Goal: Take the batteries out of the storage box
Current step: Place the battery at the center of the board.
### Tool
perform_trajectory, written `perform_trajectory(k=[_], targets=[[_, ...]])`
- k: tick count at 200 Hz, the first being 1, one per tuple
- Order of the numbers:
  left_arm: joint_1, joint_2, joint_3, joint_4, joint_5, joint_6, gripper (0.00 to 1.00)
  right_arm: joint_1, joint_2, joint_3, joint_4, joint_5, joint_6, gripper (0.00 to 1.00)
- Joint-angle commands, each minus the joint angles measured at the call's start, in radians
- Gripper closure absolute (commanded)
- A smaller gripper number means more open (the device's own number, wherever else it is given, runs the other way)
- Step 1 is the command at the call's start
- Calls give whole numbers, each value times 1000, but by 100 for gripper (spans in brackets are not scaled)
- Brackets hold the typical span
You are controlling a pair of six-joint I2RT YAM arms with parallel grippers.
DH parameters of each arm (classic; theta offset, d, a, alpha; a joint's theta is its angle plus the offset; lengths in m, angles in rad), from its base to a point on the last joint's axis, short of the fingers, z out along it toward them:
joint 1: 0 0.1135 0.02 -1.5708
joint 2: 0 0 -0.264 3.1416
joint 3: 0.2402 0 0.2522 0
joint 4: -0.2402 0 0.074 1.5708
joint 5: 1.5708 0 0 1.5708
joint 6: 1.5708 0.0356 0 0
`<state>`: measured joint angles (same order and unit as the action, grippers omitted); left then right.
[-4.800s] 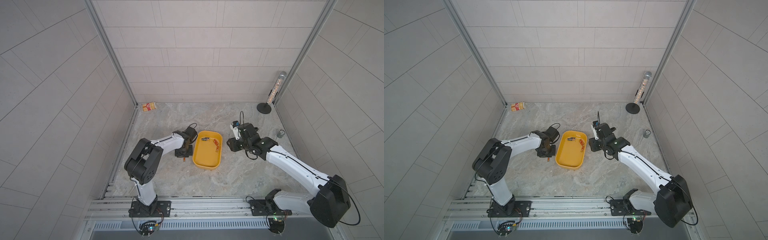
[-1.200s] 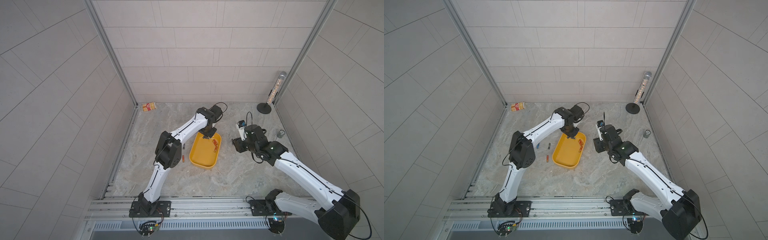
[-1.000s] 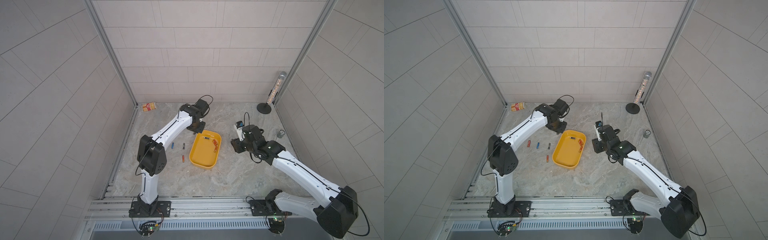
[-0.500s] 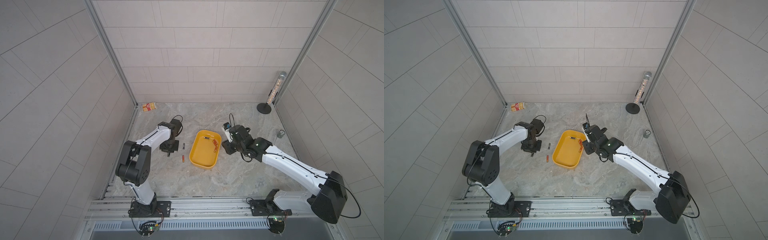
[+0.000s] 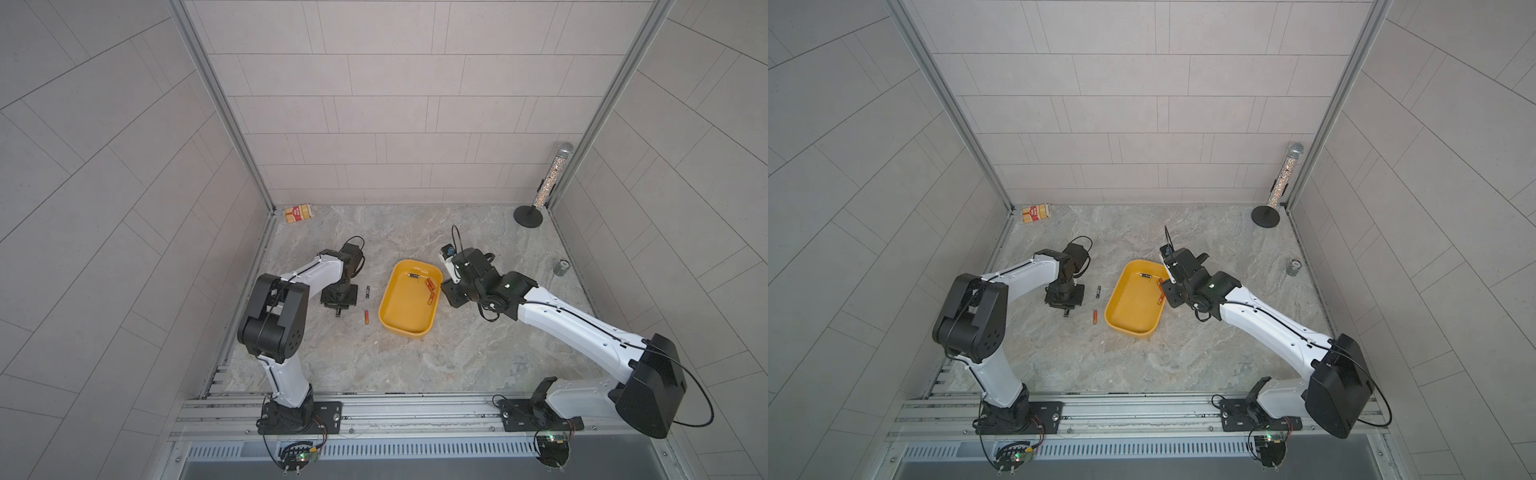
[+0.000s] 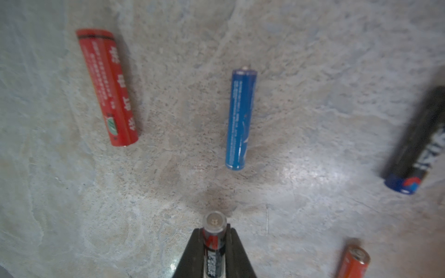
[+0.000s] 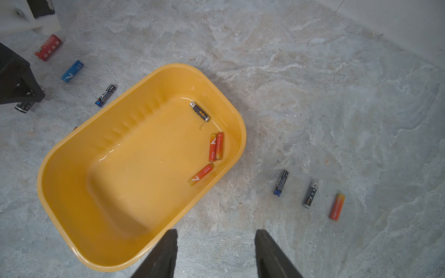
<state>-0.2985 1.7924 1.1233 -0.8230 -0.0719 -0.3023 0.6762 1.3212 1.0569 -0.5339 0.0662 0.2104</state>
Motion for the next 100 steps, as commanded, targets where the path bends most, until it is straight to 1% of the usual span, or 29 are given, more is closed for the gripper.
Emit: perform_trajectory(k=[1, 26, 56, 100], targets=[[-8, 26, -18, 2, -11, -19, 94, 3, 9, 31, -24, 17, 0, 44], [-14, 34, -28, 9, -9, -25, 93, 3, 15, 34, -24, 21, -2, 44], [-18, 34, -39, 21, -7, -33, 88, 3, 26, 41, -28, 27, -5, 44], [-30, -5, -45, 9, 17, -50, 84, 3, 40, 52, -38, 34, -3, 44]])
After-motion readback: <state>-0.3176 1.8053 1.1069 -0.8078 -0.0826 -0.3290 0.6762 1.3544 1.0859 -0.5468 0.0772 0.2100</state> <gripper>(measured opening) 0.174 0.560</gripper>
